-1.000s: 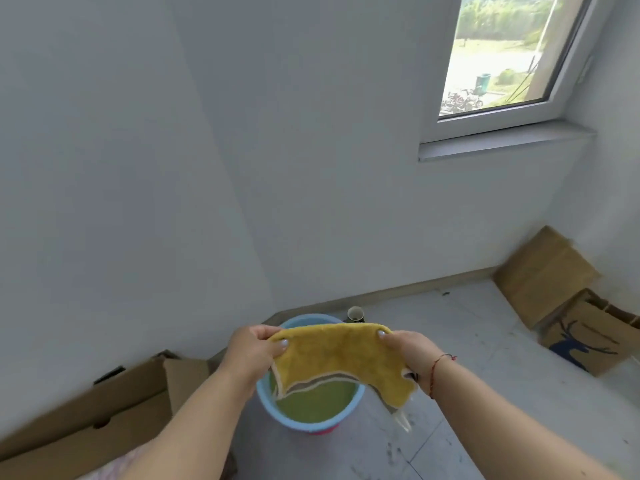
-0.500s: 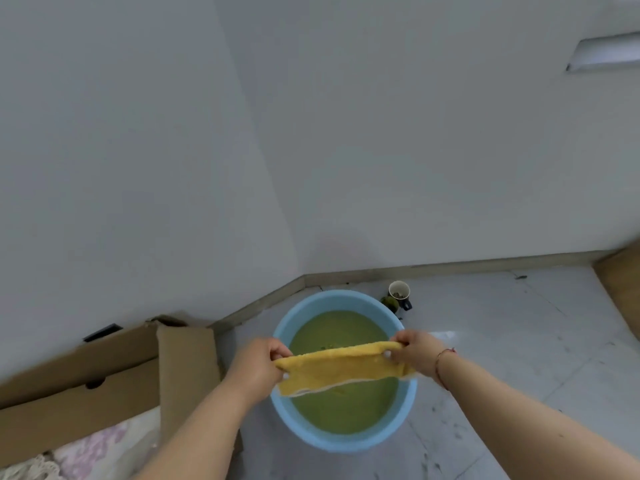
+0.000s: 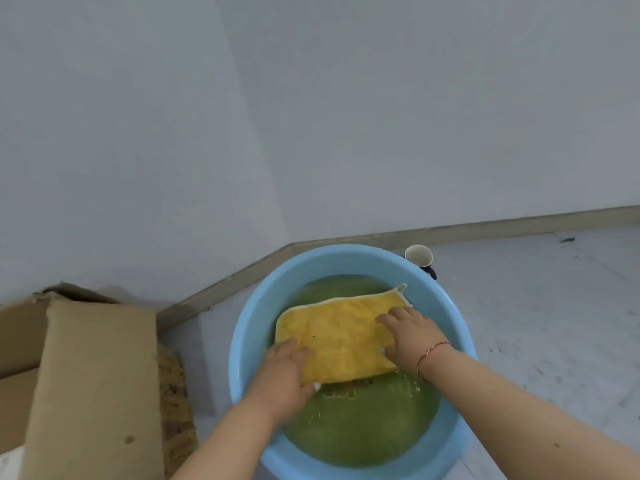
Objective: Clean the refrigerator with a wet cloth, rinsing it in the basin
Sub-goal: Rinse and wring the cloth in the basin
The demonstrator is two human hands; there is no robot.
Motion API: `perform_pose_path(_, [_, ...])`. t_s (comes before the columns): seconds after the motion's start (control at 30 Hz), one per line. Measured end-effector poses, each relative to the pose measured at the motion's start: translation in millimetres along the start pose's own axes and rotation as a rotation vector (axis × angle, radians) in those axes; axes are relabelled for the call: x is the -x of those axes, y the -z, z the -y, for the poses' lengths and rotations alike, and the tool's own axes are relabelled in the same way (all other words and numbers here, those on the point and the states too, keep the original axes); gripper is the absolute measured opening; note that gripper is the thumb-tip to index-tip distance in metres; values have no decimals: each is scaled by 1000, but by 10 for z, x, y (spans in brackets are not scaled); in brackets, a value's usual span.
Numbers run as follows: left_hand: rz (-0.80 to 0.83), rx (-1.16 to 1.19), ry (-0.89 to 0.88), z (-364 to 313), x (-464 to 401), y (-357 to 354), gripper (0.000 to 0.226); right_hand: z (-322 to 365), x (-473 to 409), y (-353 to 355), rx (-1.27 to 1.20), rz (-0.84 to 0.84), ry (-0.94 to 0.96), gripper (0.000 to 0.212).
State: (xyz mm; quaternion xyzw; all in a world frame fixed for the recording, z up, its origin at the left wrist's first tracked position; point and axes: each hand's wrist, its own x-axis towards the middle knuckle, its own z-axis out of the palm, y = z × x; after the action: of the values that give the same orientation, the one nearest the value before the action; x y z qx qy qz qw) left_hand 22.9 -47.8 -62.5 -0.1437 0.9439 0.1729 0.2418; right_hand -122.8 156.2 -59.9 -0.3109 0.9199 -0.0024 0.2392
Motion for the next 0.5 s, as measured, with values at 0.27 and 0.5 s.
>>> perform_pose_path(0.27, [241, 147, 220, -80, -455, -352, 74, 86, -579, -502, 48, 160, -69, 93])
perform_pose_path(0.5, [133, 1196, 431, -193, -207, -122, 43, 212, -581, -443, -203, 202, -255, 70])
